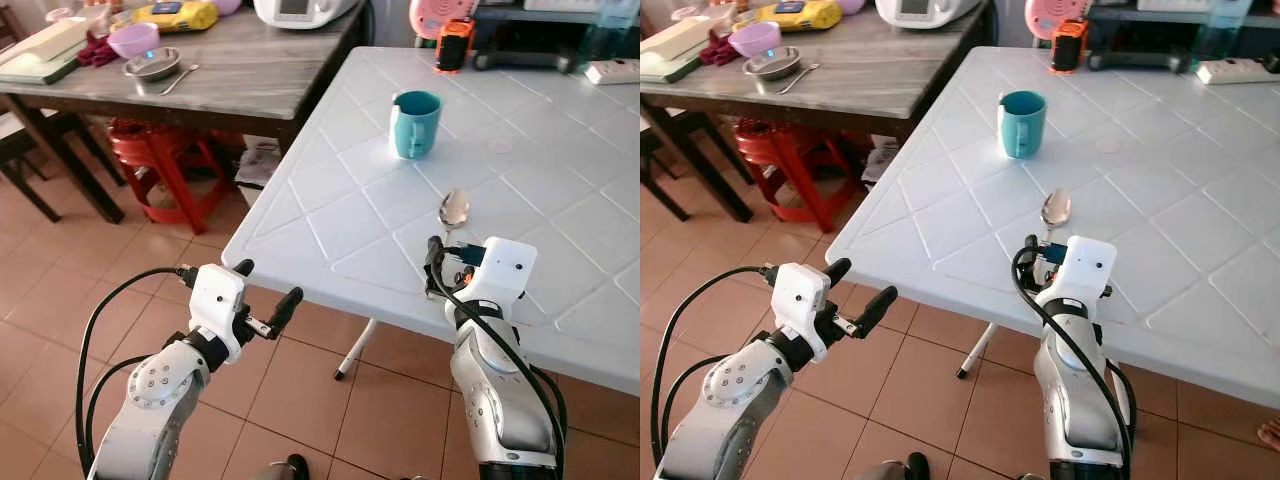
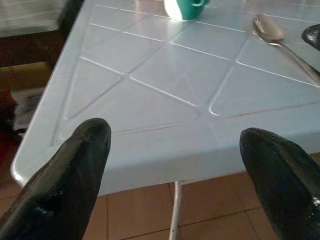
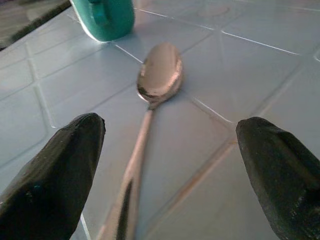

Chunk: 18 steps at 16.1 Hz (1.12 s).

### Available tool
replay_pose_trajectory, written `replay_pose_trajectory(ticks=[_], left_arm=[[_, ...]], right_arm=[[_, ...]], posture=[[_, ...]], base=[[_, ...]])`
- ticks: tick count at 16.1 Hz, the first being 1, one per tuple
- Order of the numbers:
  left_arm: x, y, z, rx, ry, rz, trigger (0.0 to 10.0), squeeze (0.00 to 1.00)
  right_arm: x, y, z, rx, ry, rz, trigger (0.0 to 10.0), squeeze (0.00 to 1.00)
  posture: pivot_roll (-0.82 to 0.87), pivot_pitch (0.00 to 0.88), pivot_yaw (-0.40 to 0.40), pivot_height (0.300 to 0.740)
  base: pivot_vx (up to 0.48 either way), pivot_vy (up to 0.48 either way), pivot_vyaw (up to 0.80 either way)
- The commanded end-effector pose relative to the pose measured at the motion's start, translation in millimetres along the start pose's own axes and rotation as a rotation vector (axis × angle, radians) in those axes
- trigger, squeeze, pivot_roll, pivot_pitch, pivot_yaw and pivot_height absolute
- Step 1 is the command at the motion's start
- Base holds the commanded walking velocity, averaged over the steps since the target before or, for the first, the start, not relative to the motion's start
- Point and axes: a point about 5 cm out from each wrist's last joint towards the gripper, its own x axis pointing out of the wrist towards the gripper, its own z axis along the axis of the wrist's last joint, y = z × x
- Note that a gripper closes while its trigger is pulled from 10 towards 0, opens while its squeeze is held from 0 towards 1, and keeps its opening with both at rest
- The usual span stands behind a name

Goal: Setting the table

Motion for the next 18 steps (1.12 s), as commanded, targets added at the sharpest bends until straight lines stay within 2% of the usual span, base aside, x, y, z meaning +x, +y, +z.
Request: replay_pose_trajectory(ticks=[1, 4, 7, 10, 15, 18], left_arm=[[-1.3, 0.8, 0, 0.001, 0.012, -0.020, 10.0, 0.00], [-1.2, -5.3, -1, -0.005, 0.022, -0.078, 10.0, 0.00], [-0.3, -9.3, -3, -0.008, 0.027, -0.090, 10.0, 0.00], [-2.7, -17.8, -6, -0.031, 0.036, -0.145, 10.0, 0.00], [-5.9, -17.7, -5, -0.031, 0.040, -0.185, 10.0, 0.00], [-5.2, -17.1, -3, -0.025, 0.035, -0.182, 10.0, 0.00]], right_arm=[[1.8, 4.8, 3, 0.024, 0.000, 0.011, 10.0, 0.00], [9.5, 5.9, 4, 0.013, 0.006, 0.024, 10.0, 0.00], [19.0, 7.5, 5, 0.010, 0.015, 0.022, 10.0, 0.00], [30.1, 11.4, 5, 0.043, 0.046, 0.019, 10.0, 0.00], [39.8, 28.2, 2, 0.007, 0.086, 0.068, 10.0, 0.00], [43.0, 30.8, -3, 0.010, 0.125, 0.074, 10.0, 0.00]], posture=[[-0.01, 0.152, 0.106, 0.740], [-0.02, 0.154, 0.097, 0.740], [-0.02, 0.154, 0.084, 0.740], [-0.01, 0.155, 0.073, 0.740], [-0.01, 0.152, 0.072, 0.740], [0.00, 0.149, 0.069, 0.740]], base=[[0.000, 0.000, 0.00], [0.000, 0.000, 0.00], [0.000, 0.000, 0.00], [0.000, 0.000, 0.00], [0.000, 0.000, 0.00], [0.000, 0.000, 0.00]])
